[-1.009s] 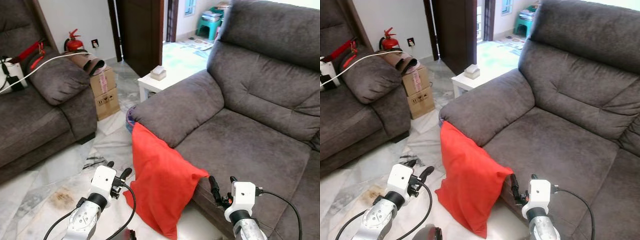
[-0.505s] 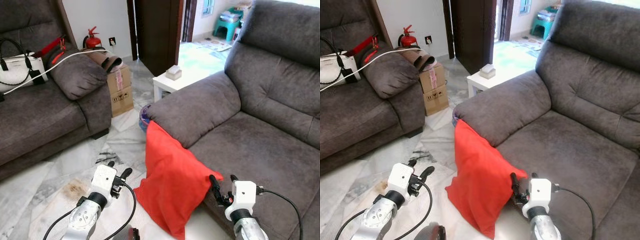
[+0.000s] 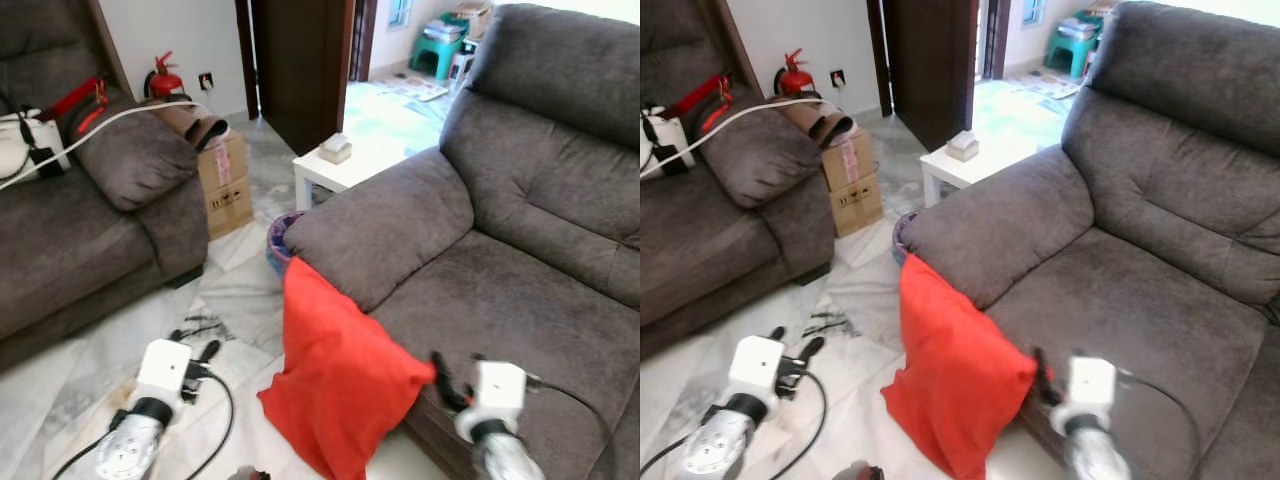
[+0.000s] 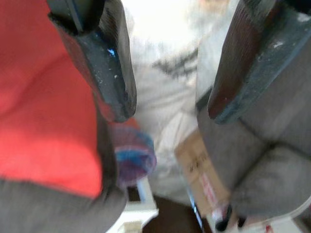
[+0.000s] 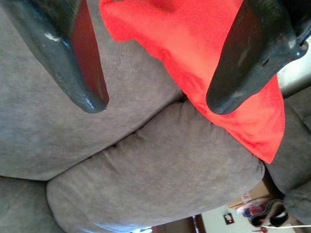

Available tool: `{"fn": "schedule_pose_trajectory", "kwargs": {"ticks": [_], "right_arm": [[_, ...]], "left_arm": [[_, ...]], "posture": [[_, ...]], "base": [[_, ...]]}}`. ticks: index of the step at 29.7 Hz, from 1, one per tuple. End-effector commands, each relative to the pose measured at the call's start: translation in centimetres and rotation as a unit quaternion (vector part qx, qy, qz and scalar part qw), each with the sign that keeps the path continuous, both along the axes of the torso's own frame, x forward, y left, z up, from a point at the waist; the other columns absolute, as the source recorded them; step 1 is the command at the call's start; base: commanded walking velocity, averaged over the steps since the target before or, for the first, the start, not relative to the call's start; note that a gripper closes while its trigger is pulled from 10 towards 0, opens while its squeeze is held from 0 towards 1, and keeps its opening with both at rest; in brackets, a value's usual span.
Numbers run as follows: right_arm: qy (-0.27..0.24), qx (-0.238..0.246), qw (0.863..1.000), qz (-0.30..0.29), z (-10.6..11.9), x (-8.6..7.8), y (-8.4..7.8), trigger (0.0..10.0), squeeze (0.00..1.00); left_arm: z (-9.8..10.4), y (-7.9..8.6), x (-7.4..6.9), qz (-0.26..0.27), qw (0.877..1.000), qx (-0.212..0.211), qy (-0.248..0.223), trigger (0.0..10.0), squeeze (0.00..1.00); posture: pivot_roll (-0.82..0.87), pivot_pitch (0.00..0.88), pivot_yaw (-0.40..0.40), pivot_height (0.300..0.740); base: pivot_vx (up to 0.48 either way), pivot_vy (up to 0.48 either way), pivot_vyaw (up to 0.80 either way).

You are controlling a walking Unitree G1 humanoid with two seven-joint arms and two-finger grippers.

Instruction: Move the pillow to the sofa from floor

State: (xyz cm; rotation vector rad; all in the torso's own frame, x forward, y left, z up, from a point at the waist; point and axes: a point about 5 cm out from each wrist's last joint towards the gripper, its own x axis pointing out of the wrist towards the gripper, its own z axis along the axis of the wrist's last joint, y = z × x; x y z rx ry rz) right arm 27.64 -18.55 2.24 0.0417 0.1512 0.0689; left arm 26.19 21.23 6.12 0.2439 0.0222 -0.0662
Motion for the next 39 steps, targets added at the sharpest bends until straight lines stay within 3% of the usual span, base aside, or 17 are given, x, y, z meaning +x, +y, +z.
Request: {"fn": "schedule_pose_trajectory", "kwargs": {"ticks": [1,8,13,18,25,27,30,33,39], "right_arm": [[0.011,-0.004,1.000,-0.017,-0.5,-0.6,-1.1,10.0,0.00],[0.023,-0.023,0.999,-0.007,-0.8,-0.7,-1.3,10.0,0.00],[0.024,-0.022,0.999,-0.007,-0.8,-0.5,-1.5,10.0,0.00],[0.033,-0.021,0.999,-0.025,-0.6,-0.1,-2.6,10.0,0.00],[0.041,-0.033,0.997,-0.048,-0.4,0.4,-3.7,10.0,0.00],[0.053,-0.031,0.995,-0.080,-0.2,0.7,-5.0,10.0,1.00],[0.064,-0.027,0.995,-0.067,-0.1,0.9,-5.5,10.0,1.00],[0.100,-0.056,0.993,0.018,-0.4,0.7,-5.8,10.0,1.00],[0.146,-0.104,0.983,0.043,-0.8,0.2,-7.1,10.0,1.00]], "left_arm": [[-0.6,-0.6,-0.4,-0.007,1.000,-0.008,0.014,10.0,0.00],[-0.8,-0.8,-0.6,-0.017,1.000,-0.012,0.017,10.0,0.00],[-1.4,-0.7,-1.4,-0.021,0.999,-0.010,0.031,10.0,0.00],[-4.0,1.1,-3.4,0.025,0.996,0.010,0.084,10.0,0.00],[-3.9,1.0,-3.5,0.029,0.996,0.006,0.081,10.0,0.00],[-3.8,0.8,-3.3,0.025,0.996,0.005,0.080,10.0,0.00],[-3.8,0.6,-3.3,0.021,0.997,0.007,0.079,10.0,0.00],[-4.0,0.4,-3.2,0.013,0.997,0.009,0.080,10.0,0.00],[-3.7,0.3,-2.8,0.010,0.997,0.008,0.074,10.0,0.00]], "posture": [[-0.05,0.107,0.036,0.645],[-0.04,0.106,0.036,0.645],[-0.04,0.106,0.037,0.645],[-0.03,0.104,0.035,0.645],[-0.01,0.105,0.024,0.645],[-0.01,0.105,0.023,0.645],[-0.01,0.105,0.022,0.645],[-0.01,0.103,0.021,0.645],[-0.01,0.089,0.019,0.645]], "base": [[0.334,0.000,0.00],[0.243,0.000,0.00],[0.000,0.000,0.80],[0.000,0.000,0.29],[0.000,0.000,0.00],[0.000,0.000,0.00],[0.000,0.000,0.00],[0.000,0.000,0.00],[0.000,0.000,0.00]]}}
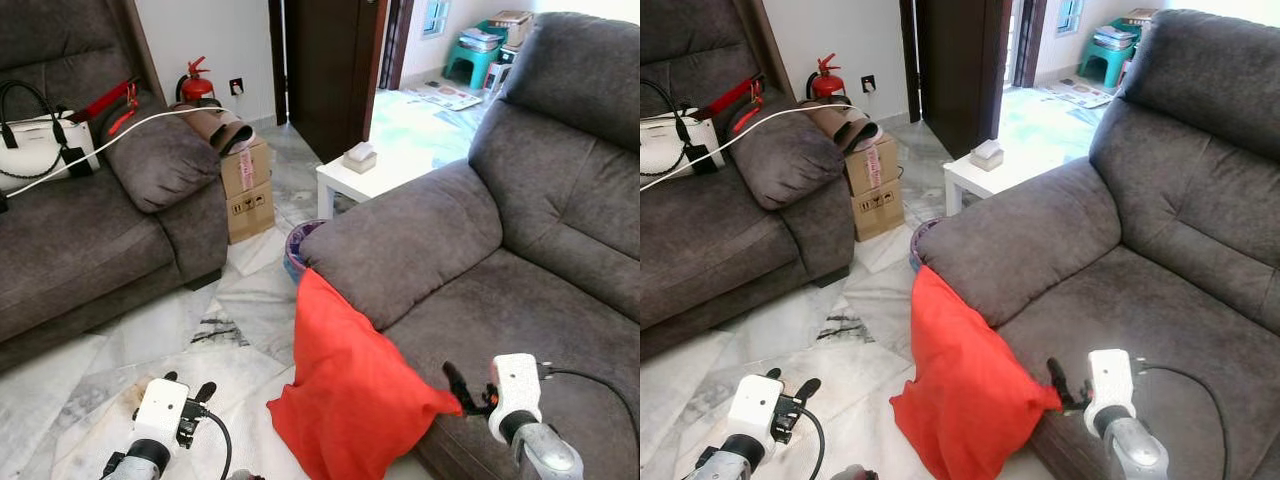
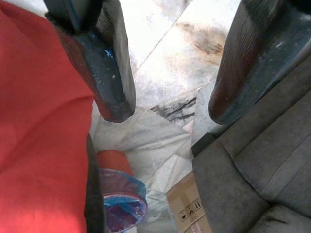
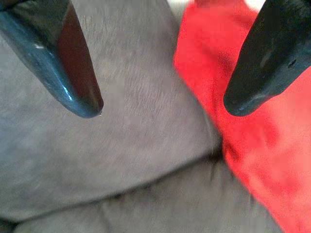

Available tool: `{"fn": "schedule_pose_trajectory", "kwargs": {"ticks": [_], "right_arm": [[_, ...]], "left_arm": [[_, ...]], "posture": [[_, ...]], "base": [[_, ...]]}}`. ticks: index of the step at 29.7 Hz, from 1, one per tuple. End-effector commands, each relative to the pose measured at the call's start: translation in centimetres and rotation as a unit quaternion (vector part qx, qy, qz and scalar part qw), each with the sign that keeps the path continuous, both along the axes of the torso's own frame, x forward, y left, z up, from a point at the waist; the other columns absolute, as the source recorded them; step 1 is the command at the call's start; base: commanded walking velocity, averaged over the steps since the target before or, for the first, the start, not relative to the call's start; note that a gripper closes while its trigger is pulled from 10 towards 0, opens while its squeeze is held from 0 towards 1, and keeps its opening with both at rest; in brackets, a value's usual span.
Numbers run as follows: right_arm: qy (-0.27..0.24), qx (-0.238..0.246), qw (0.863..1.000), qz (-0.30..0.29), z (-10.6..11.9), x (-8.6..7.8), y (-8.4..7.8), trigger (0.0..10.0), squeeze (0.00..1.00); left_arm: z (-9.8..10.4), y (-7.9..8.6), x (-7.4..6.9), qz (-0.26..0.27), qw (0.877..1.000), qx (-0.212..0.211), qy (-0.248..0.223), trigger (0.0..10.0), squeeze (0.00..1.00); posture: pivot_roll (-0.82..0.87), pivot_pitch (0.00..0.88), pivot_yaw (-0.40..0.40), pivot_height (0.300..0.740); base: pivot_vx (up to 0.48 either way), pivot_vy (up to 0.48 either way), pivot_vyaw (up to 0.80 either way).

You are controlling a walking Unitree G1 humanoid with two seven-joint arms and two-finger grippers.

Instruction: Move the pillow to the sofa from floor

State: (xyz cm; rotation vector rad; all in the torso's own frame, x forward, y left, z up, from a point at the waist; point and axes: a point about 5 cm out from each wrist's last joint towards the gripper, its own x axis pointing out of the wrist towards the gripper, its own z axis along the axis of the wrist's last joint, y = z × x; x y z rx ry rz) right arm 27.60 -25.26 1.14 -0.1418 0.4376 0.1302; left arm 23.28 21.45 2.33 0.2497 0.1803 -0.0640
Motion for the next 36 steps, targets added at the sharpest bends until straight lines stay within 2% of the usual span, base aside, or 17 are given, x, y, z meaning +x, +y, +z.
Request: {"fn": "schedule_pose_trajectory", "kwargs": {"ticks": [1,3,7,8,9,10,15,16,18,19,21,22,24,27,32,36], "right_arm": [[0.007,-0.012,1.000,0.001,0.3,0.3,-0.5,10.0,1.00],[0.025,0.008,0.999,0.021,-0.1,0.2,0.1,10.0,1.00],[0.033,0.007,0.999,0.036,-0.4,0.1,0.7,10.0,1.00],[0.036,0.011,0.999,0.034,-0.6,0.1,0.9,10.0,0.69],[0.039,0.016,0.999,0.032,-0.7,0.1,1.0,10.0,0.49],[0.048,0.016,0.998,0.033,-0.9,0.1,1.3,10.0,0.00],[0.076,0.030,0.994,0.074,-1.6,-0.3,2.4,10.0,0.00],[0.083,0.036,0.992,0.089,-1.7,-0.4,2.5,10.0,0.38],[0.085,0.037,0.992,0.088,-1.6,-0.4,2.4,10.0,0.38],[0.081,0.037,0.992,0.084,-1.5,-0.4,2.1,10.0,1.00],[0.077,0.035,0.993,0.077,-1.3,-0.2,1.8,10.0,1.00],[0.075,0.034,0.994,0.066,-1.1,-0.1,1.4,10.0,0.70],[0.079,0.037,0.994,0.067,-1.1,0.0,1.4,10.0,0.00],[0.082,0.047,0.993,0.077,-1.2,-0.1,1.9,10.0,0.00],[0.080,0.053,0.993,0.073,-1.4,0.0,2.6,10.0,0.00],[0.111,0.043,0.988,0.102,-2.2,-0.5,3.5,10.0,0.00]], "left_arm": [[0.2,0.2,0.2,0.000,1.000,0.002,-0.005,10.0,0.00],[0.3,0.2,0.3,-0.002,1.000,0.003,-0.007,10.0,0.00],[0.3,0.1,0.3,-0.008,1.000,0.000,-0.006,10.0,0.00],[0.3,0.0,0.3,-0.010,1.000,-0.002,-0.005,10.0,0.00],[0.3,0.0,0.3,-0.010,1.000,-0.003,-0.005,10.0,0.00],[0.3,-0.1,0.2,-0.012,1.000,-0.005,-0.004,10.0,0.00],[0.3,-0.1,-0.2,-0.013,1.000,-0.009,-0.003,10.0,0.00],[0.3,0.1,-0.3,-0.010,1.000,-0.009,-0.002,10.0,0.00],[0.2,0.2,-0.4,-0.010,1.000,-0.009,-0.001,10.0,0.00],[0.2,0.2,-0.4,-0.012,1.000,-0.012,0.001,10.0,0.00],[0.2,0.1,-0.3,-0.017,1.000,-0.014,0.003,10.0,0.00],[0.2,-0.2,-0.1,-0.023,1.000,-0.017,0.003,10.0,0.00],[0.4,-0.6,0.2,-0.027,0.999,-0.024,0.001,10.0,0.00],[0.3,-0.8,0.3,-0.022,0.999,-0.046,0.004,10.0,0.00],[0.6,-1.1,0.5,-0.026,0.999,-0.047,0.000,10.0,0.00],[0.8,-1.4,0.6,-0.034,0.998,-0.053,-0.002,10.0,0.00]], "posture": [[-0.01,0.089,0.019,0.645],[-0.01,0.083,0.020,0.645],[0.00,0.079,0.019,0.645],[0.00,0.079,0.019,0.645],[0.00,0.079,0.019,0.645],[0.01,0.085,0.018,0.645],[0.03,0.092,0.014,0.645],[0.03,0.091,0.012,0.645],[0.03,0.092,0.011,0.645],[0.03,0.090,0.010,0.645],[0.03,0.089,0.010,0.645],[0.03,0.090,0.010,0.645],[0.03,0.089,0.009,0.645],[0.04,0.085,0.008,0.645],[0.05,0.080,0.004,0.645],[0.06,0.079,-0.001,0.645]], "base": [[0.000,0.000,0.00],[0.000,0.000,0.00],[0.000,0.000,0.00],[0.000,0.000,0.00],[0.000,0.000,0.00],[0.000,0.000,0.00],[0.000,0.000,0.00],[0.000,0.000,0.00],[0.000,0.000,0.00],[0.000,0.000,0.00],[0.000,0.000,0.00],[0.000,0.000,0.00],[0.000,0.000,0.00],[0.000,0.000,0.00],[0.000,0.000,0.00],[0.000,0.000,0.00]]}}
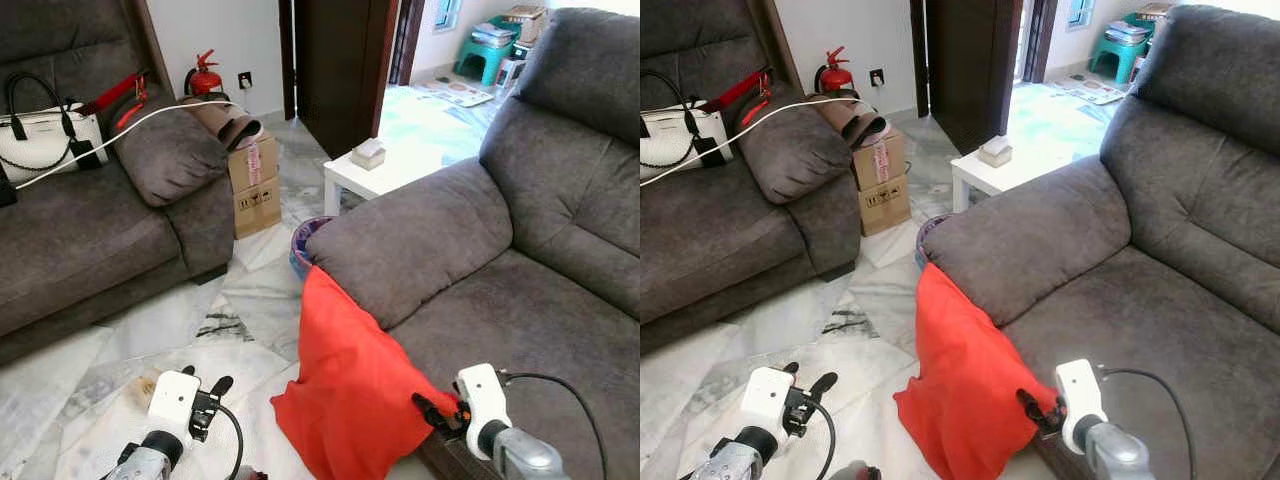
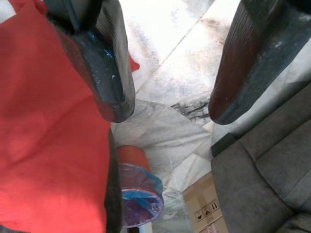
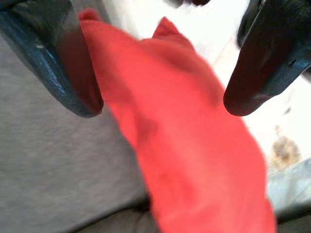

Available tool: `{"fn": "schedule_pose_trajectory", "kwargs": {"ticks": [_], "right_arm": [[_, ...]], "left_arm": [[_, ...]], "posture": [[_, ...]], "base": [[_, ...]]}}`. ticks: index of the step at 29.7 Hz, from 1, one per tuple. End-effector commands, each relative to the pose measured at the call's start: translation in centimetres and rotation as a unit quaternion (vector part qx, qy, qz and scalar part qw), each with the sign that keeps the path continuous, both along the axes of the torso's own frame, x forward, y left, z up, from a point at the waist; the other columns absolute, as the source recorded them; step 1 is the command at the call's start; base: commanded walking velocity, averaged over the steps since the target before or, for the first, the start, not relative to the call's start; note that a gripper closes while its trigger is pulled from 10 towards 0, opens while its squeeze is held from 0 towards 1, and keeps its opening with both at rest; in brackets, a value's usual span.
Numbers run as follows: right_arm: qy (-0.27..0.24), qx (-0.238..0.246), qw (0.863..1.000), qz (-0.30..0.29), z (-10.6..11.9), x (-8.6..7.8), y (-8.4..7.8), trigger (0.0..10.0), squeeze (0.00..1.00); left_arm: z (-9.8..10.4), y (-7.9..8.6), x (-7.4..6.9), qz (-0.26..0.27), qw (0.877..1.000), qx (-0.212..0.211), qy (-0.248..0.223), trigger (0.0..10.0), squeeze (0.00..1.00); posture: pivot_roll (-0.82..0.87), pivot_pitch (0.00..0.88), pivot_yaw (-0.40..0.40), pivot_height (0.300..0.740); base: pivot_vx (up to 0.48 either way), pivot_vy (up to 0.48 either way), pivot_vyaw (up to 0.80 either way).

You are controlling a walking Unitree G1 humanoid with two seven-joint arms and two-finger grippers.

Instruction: Move the pillow to the sofa from floor

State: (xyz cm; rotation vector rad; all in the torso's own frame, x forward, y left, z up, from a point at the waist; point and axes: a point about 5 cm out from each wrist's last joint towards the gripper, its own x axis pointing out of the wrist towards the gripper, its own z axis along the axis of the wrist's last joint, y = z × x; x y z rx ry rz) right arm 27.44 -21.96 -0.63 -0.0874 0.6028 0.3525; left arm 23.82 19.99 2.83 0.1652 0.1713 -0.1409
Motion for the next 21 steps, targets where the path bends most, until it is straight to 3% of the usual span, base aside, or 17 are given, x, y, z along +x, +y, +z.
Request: {"fn": "schedule_pose_trajectory", "kwargs": {"ticks": [1,21], "right_arm": [[0.020,-0.001,1.000,0.009,-0.5,-0.4,0.3,10.0,0.00],[0.002,0.027,0.999,-0.045,-0.9,0.1,2.9,10.0,0.00]], "left_arm": [[0.3,0.0,0.0,-0.001,1.000,-0.010,0.000,10.0,0.00],[1.9,-0.1,0.5,-0.026,0.999,-0.019,-0.008,10.0,0.00]], "posture": [[0.06,0.082,-0.002,0.645],[0.10,0.131,0.022,0.645]], "base": [[0.000,0.000,0.00],[0.000,0.000,0.00]]}}
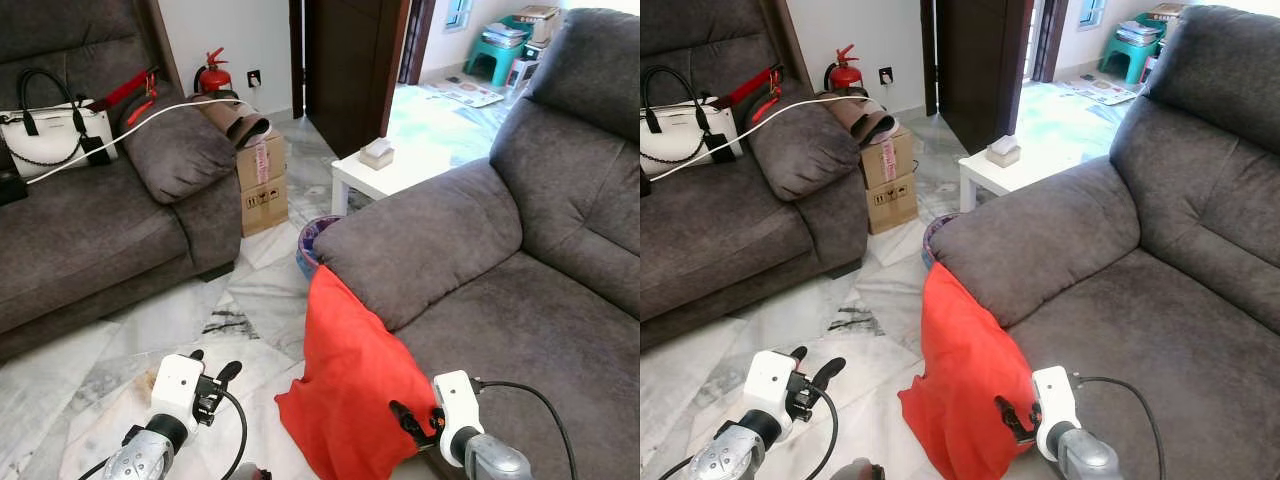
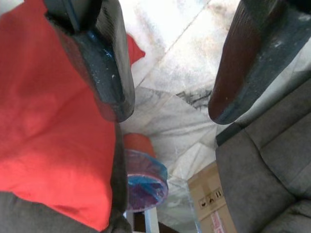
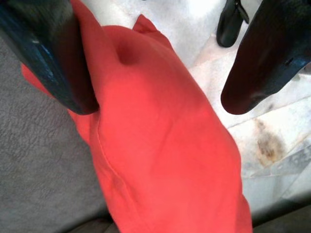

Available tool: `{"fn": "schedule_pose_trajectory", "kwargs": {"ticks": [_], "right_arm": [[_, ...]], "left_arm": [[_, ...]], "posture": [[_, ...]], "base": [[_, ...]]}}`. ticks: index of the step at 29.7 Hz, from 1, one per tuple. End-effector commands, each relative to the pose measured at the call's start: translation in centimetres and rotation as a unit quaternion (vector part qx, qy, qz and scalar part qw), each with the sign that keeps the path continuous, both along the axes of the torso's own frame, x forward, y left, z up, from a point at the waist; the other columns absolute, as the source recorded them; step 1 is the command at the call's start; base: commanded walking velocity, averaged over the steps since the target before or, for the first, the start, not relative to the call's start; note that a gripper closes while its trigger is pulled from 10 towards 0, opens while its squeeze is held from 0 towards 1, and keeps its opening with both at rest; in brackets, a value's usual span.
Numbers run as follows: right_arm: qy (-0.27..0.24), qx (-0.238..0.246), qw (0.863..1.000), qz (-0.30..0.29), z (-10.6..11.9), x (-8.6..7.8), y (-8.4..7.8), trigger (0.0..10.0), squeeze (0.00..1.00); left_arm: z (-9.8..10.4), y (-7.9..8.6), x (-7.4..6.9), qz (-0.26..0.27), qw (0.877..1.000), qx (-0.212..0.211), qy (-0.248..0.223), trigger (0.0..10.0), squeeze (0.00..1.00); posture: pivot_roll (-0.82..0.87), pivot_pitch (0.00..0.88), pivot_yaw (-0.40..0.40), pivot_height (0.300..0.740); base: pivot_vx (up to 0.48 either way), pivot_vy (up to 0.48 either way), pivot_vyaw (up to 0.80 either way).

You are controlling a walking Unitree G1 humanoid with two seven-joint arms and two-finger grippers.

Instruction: Move the pillow to the sofa from floor

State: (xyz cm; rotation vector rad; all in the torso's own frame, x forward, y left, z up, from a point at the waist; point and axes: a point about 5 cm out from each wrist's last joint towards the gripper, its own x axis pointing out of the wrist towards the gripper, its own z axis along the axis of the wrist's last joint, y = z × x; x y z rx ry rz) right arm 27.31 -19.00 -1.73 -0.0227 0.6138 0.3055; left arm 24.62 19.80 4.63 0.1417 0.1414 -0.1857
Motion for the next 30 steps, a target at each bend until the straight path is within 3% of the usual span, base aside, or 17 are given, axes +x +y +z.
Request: {"fn": "schedule_pose_trajectory", "kwargs": {"ticks": [1,6,15,26,27,28,29,30], "right_arm": [[-0.010,0.012,1.000,-0.021,0.2,0.3,0.0,10.0,0.00],[-0.021,0.051,0.998,-0.041,0.6,0.7,0.4,10.0,0.00],[0.004,0.017,0.999,-0.030,-0.5,0.0,2.1,10.0,0.00],[0.014,-0.014,0.999,-0.029,-1.1,-0.5,2.4,10.0,0.00],[0.013,-0.008,0.999,-0.033,-1.1,-0.6,2.4,8.9,0.00],[0.013,-0.003,0.999,-0.040,-1.2,-0.7,2.3,4.0,0.00],[0.014,-0.004,0.999,-0.043,-1.2,-0.7,2.2,1.6,0.00],[0.015,-0.007,0.999,-0.044,-1.3,-0.8,2.1,0.0,0.00]], "left_arm": [[0.1,0.1,-0.3,-0.005,1.000,-0.004,0.004,10.0,0.00],[0.3,-0.1,-0.5,-0.010,1.000,-0.004,0.006,10.0,0.00],[0.8,0.1,-1.3,-0.015,1.000,0.002,0.005,10.0,0.00],[1.2,0.4,-2.4,-0.026,0.999,0.021,0.015,10.0,0.00],[1.3,0.4,-2.4,-0.025,0.999,0.021,0.016,10.0,0.00],[1.3,0.4,-2.5,-0.025,0.999,0.022,0.017,10.0,0.00],[1.3,0.4,-2.6,-0.024,0.999,0.022,0.017,10.0,0.00],[1.3,0.4,-2.6,-0.024,0.999,0.022,0.018,10.0,0.00]], "posture": [[0.10,0.130,0.022,0.645],[0.11,0.141,0.025,0.645],[0.17,0.167,0.026,0.645],[0.19,0.192,0.037,0.645],[0.20,0.195,0.035,0.645],[0.20,0.196,0.034,0.645],[0.20,0.196,0.034,0.645],[0.20,0.197,0.033,0.645]], "base": [[0.000,0.000,0.00],[0.000,0.000,0.00],[0.000,0.000,0.00],[0.000,0.000,0.00],[0.000,0.000,0.00],[0.000,0.000,0.00],[0.000,0.000,0.00],[0.000,0.000,0.00]]}}
